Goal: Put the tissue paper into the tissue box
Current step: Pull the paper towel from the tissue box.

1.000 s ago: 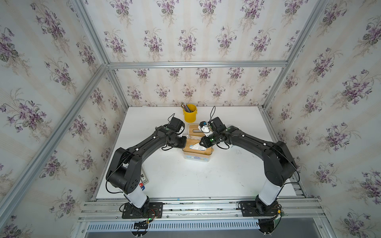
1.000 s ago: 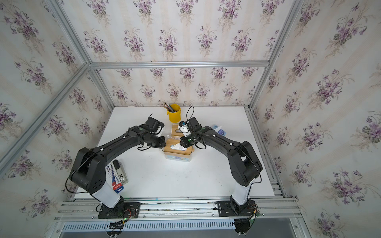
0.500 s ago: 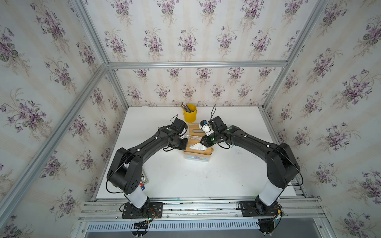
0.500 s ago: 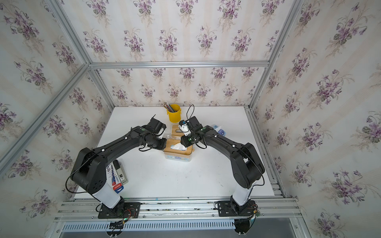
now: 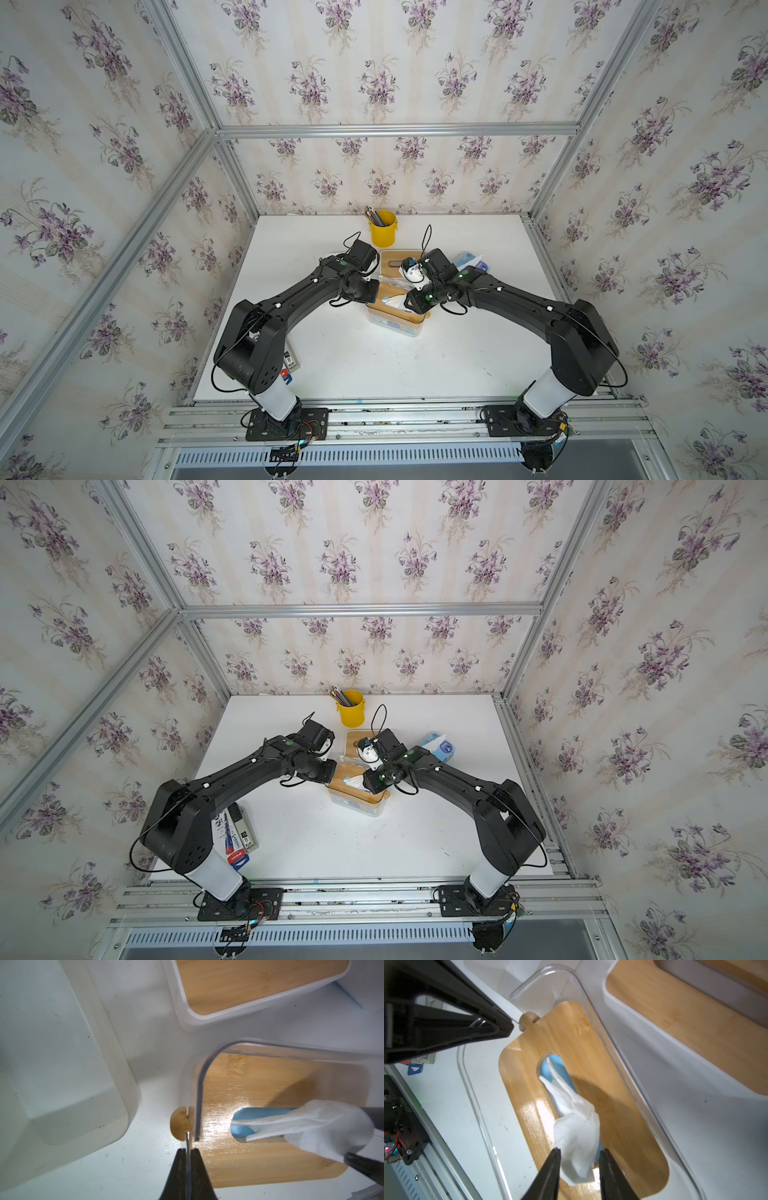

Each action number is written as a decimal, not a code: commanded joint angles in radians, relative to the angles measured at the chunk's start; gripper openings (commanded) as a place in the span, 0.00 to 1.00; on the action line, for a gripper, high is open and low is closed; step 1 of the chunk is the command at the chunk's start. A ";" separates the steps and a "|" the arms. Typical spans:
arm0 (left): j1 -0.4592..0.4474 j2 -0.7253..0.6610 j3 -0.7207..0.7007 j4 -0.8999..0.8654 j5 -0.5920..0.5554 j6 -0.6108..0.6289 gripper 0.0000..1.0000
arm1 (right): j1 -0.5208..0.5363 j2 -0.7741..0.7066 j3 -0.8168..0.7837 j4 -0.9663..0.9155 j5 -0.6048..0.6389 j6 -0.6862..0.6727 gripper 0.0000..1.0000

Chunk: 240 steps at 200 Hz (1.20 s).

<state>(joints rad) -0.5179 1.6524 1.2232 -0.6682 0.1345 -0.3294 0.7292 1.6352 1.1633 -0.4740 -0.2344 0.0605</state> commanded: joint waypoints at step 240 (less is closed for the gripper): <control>-0.005 -0.028 0.003 -0.001 0.012 -0.009 0.00 | 0.101 0.094 0.055 0.000 0.291 -0.086 0.58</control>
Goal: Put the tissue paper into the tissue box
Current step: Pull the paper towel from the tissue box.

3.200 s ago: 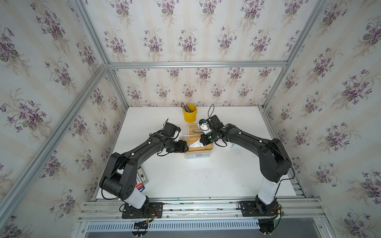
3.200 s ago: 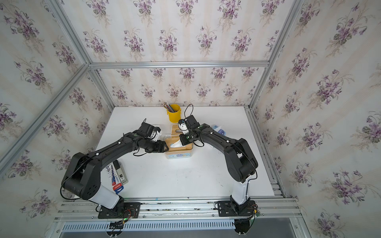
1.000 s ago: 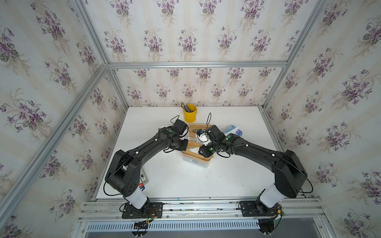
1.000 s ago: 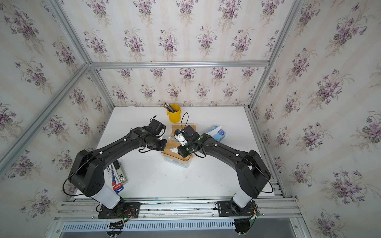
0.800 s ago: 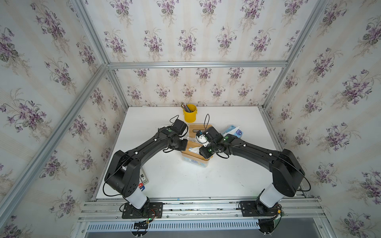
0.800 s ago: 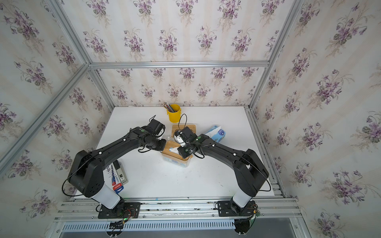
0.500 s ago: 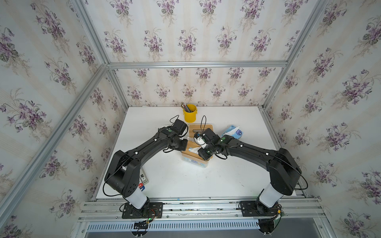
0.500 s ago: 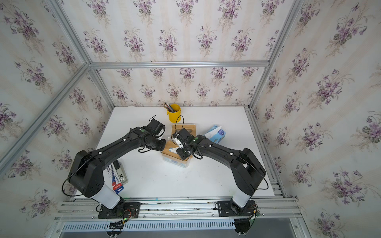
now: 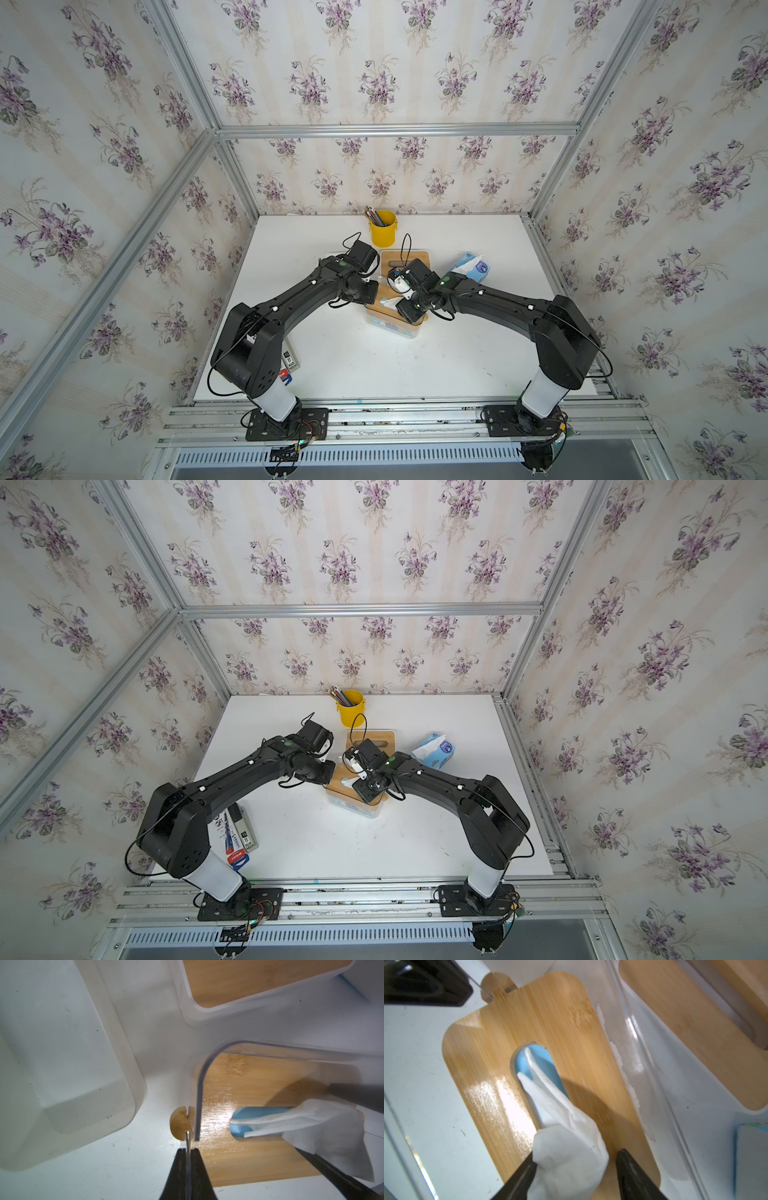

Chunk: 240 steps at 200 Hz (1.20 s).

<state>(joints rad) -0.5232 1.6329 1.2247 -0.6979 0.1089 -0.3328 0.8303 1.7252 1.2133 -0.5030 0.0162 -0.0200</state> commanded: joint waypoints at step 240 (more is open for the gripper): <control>0.001 0.002 -0.025 0.037 0.037 -0.003 0.00 | -0.065 -0.077 -0.016 0.138 -0.116 0.046 0.44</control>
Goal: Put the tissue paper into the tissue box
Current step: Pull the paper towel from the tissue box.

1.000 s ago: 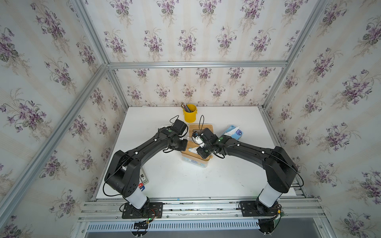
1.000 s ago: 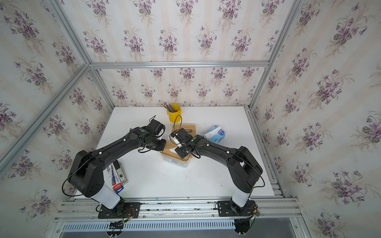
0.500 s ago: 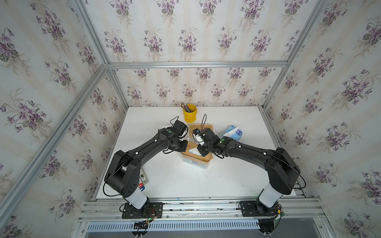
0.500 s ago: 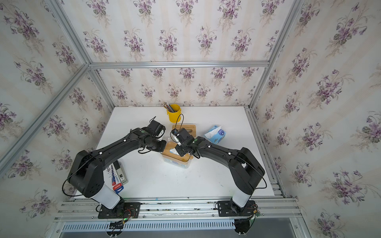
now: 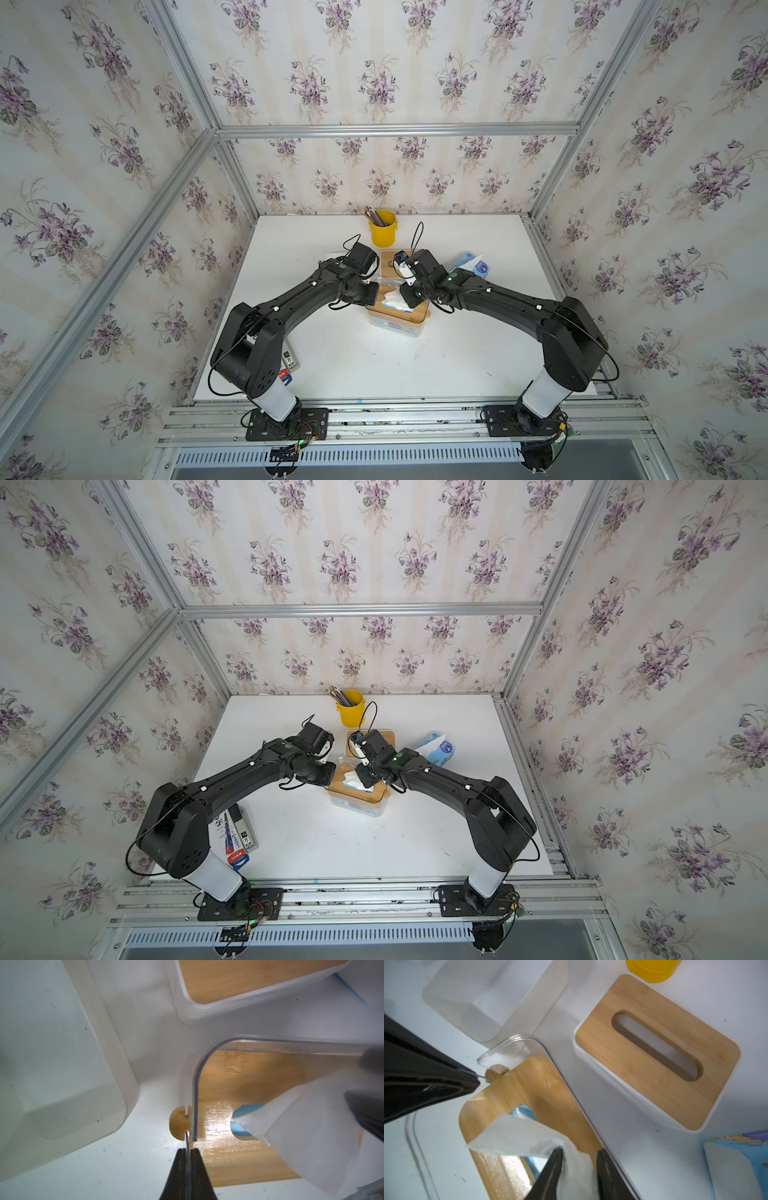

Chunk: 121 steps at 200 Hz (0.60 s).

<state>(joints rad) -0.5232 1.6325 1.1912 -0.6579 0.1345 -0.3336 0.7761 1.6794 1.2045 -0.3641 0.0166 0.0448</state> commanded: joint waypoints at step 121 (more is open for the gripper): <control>0.001 -0.002 0.026 -0.014 -0.010 -0.012 0.00 | -0.042 -0.081 -0.116 0.071 -0.442 -0.009 0.49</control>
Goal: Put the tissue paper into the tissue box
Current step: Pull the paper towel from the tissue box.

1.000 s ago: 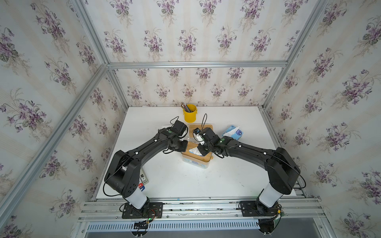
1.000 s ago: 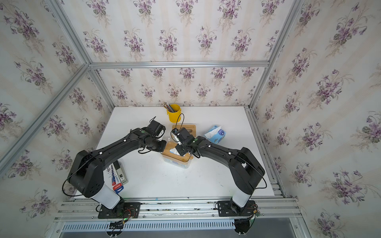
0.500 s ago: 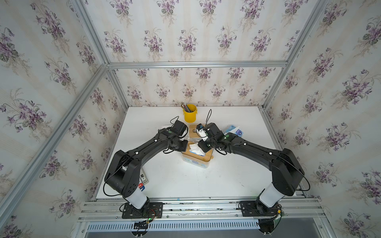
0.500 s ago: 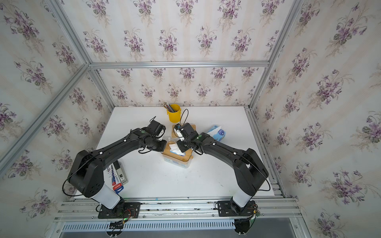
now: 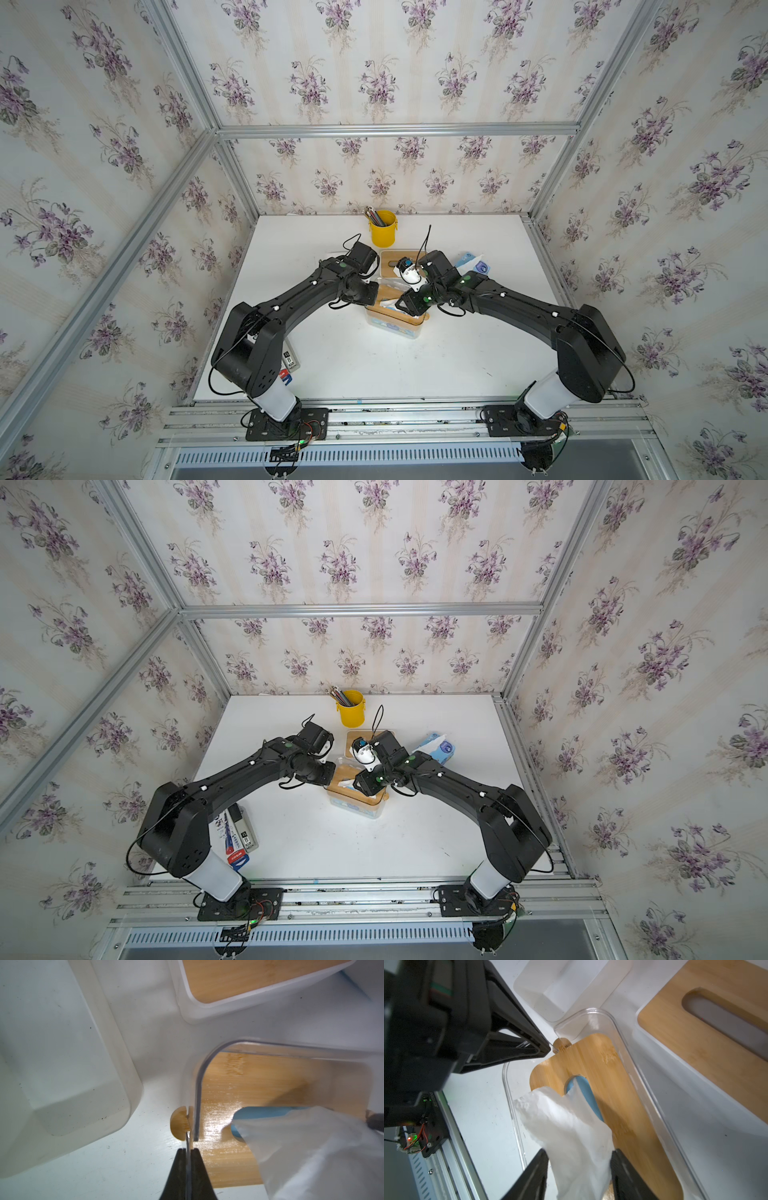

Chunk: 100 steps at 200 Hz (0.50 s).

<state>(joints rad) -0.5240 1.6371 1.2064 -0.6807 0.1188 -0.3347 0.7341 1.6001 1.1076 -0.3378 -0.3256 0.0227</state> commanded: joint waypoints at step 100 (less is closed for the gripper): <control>0.003 -0.040 -0.017 0.010 -0.035 -0.026 0.00 | -0.054 -0.065 -0.083 0.158 -0.269 0.075 0.53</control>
<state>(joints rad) -0.5236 1.6192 1.1969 -0.6914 0.1024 -0.3420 0.6979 1.5688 1.0275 -0.2310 -0.5434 0.0780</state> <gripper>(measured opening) 0.085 0.510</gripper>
